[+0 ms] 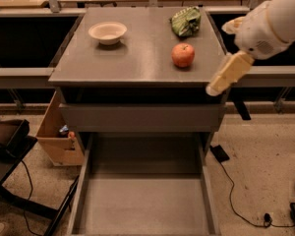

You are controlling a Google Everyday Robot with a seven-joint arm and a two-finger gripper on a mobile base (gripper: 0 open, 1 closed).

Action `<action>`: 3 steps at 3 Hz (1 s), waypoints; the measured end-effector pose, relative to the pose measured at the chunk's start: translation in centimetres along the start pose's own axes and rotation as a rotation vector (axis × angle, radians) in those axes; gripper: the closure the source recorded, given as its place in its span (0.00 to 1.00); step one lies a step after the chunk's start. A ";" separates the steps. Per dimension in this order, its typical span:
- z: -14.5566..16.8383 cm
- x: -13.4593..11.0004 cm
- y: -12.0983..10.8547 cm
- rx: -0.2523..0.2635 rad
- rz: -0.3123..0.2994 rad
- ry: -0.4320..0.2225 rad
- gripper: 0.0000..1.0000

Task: Place apple into middle drawer

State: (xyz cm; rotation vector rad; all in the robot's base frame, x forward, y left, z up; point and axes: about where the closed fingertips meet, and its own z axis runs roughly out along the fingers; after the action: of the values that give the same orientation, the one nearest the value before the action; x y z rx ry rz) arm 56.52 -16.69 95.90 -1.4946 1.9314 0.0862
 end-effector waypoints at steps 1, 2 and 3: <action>5.7 -1.1 -2.8 0.025 0.035 -0.176 0.00; 6.7 -1.7 -6.6 0.128 0.046 -0.296 0.00; 4.8 -0.9 -10.0 0.242 0.098 -0.351 0.00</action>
Offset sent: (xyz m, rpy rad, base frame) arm 0.1361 0.0068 -0.0025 0.3891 -0.3492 -0.0439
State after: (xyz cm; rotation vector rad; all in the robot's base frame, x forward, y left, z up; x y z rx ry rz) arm 67.67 -17.23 96.15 -1.1413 1.6642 0.1432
